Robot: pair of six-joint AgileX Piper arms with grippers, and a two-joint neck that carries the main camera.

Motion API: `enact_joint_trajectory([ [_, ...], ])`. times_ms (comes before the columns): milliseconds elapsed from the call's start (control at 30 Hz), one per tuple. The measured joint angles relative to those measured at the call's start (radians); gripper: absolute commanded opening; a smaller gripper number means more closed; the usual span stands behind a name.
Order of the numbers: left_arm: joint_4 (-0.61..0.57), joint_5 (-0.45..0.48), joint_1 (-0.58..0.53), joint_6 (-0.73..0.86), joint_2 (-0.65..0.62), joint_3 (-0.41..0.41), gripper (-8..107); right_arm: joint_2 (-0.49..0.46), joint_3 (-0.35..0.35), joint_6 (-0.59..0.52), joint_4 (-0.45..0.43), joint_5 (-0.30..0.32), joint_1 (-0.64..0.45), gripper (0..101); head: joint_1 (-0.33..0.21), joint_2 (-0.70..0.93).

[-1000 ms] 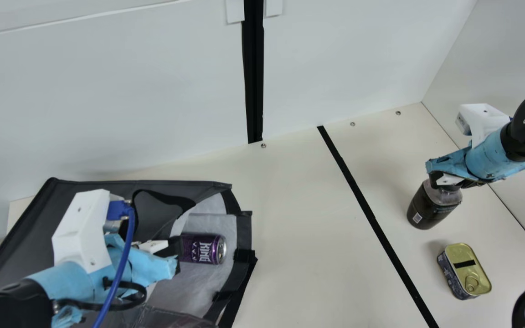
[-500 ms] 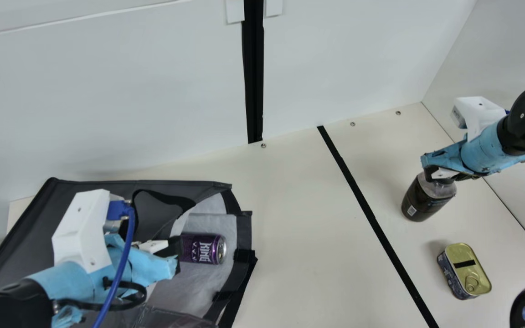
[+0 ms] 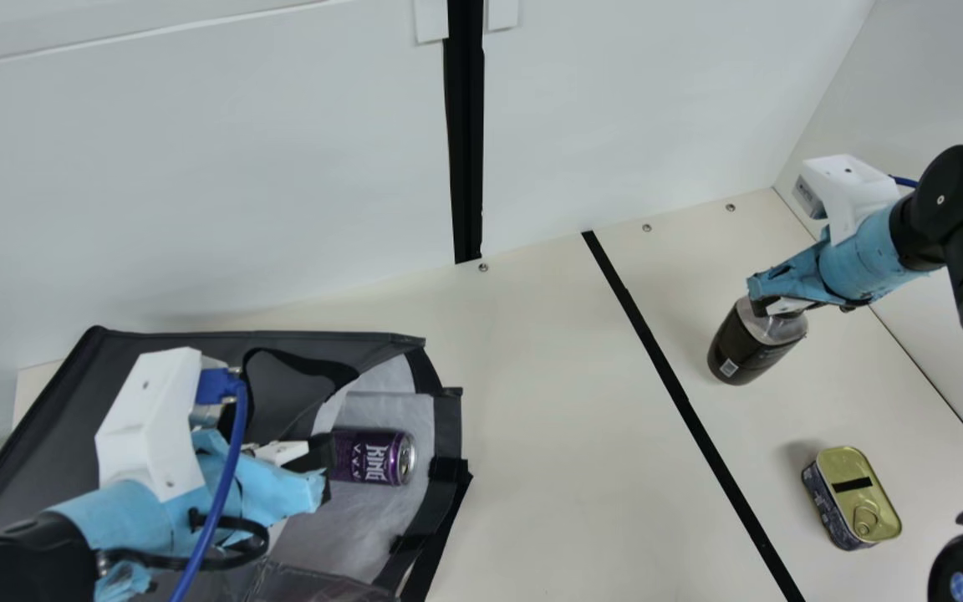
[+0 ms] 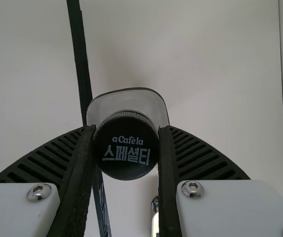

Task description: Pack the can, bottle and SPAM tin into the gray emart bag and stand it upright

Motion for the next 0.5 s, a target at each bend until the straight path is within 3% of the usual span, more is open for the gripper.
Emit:
enact_joint_trajectory([
  [500, 0.000, 0.000, 0.000, 0.000, 0.000, 0.000, -8, -0.059, 0.055, -0.137, 0.029, 0.000, 0.099, 0, 0.000, -0.002],
])
